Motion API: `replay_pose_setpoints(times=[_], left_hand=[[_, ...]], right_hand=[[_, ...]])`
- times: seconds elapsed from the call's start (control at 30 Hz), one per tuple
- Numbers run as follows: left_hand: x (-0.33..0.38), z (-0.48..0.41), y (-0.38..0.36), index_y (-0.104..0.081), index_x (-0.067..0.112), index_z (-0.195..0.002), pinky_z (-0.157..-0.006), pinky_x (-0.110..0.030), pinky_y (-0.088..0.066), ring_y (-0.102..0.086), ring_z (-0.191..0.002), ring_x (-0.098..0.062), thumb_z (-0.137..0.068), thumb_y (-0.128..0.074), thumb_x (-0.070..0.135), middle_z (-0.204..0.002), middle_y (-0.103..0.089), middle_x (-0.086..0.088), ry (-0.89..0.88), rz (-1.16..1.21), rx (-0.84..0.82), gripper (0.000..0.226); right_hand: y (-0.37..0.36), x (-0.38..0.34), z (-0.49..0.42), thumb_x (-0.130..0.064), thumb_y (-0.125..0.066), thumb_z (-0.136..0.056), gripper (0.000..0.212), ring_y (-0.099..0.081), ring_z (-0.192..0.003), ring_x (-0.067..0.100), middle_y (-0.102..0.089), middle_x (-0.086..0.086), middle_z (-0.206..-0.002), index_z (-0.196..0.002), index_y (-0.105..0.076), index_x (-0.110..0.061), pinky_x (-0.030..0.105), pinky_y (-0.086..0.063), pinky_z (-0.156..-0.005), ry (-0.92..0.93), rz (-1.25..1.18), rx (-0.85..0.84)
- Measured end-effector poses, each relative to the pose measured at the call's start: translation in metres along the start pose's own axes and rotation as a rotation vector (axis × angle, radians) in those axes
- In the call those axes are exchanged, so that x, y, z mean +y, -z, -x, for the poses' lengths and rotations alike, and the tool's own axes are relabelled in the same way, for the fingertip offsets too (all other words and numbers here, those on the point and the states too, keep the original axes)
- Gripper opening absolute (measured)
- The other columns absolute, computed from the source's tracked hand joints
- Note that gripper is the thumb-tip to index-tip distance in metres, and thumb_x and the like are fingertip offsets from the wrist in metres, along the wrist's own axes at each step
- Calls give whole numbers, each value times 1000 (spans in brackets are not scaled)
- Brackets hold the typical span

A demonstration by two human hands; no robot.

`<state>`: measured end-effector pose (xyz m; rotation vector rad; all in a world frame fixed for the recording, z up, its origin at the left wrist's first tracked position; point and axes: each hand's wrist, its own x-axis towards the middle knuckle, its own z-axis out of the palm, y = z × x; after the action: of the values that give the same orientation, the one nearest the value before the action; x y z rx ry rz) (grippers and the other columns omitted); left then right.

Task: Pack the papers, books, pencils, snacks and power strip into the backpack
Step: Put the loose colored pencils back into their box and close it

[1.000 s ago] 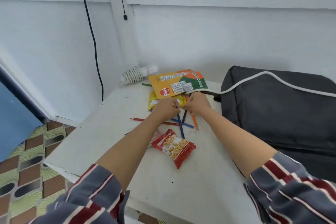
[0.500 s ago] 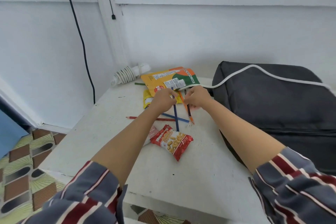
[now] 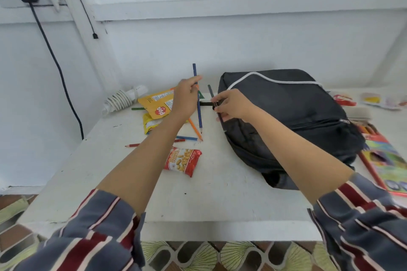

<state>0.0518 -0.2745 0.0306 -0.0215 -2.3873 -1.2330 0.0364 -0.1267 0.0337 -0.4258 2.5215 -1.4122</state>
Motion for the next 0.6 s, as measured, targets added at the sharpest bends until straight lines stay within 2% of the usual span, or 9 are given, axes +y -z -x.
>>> replay_pose_setpoints(times=[0.07, 0.17, 0.27, 0.33, 0.5, 0.6], left_hand=[[16, 1, -11, -49, 11, -134, -90, -12, -34, -48, -120, -20, -98, -36, 3, -132, -50, -12, -27, 32, -42, 39], [44, 3, -33, -46, 13, -136, -68, -8, -43, -53, -95, -16, -95, -42, 1, -120, -53, -12, -14, 149, -123, 43], [71, 7, -62, -45, 13, -137, -68, -18, -54, -52, -78, -10, -91, -47, -4, -100, -50, -3, 46, 310, -236, 49], [87, 8, -87, -46, 15, -137, -71, -23, -56, -53, -83, -13, -89, -50, -6, -97, -49, -3, 53, 341, -303, 52], [135, 16, -164, -47, 18, -136, -65, -17, -55, -54, -85, -11, -88, -52, -6, -95, -49, 1, 49, 397, -415, 54], [167, 22, -216, -48, 19, -135, -60, -12, -53, -54, -84, -12, -88, -53, -6, -103, -50, -5, 52, 406, -459, 53]], right_hand=[[17, 5, 11, 1, -58, -88, 30, -66, -64, 19, -61, 10, -81, -117, -59, -7, 22, -58, -59, 39, -50, 48], [49, 18, 27, 2, -57, -89, 34, -65, -68, 21, -58, 14, -80, -121, -57, -9, 23, -58, -61, 67, -110, 119], [86, 38, 47, 1, -58, -88, 36, -67, -69, 18, -55, 6, -72, -122, -56, -11, 29, -59, -69, 80, -134, 181], [114, 53, 60, 0, -59, -88, 36, -68, -70, 17, -55, 4, -69, -121, -56, -12, 30, -59, -71, 83, -133, 221], [194, 98, 95, 2, -61, -86, 33, -69, -62, 14, -59, 4, -68, -114, -59, -16, 31, -59, -71, 53, -176, 284], [244, 132, 113, 5, -61, -83, 34, -67, -56, 13, -61, 8, -67, -111, -58, -14, 28, -58, -64, 39, -156, 339]])
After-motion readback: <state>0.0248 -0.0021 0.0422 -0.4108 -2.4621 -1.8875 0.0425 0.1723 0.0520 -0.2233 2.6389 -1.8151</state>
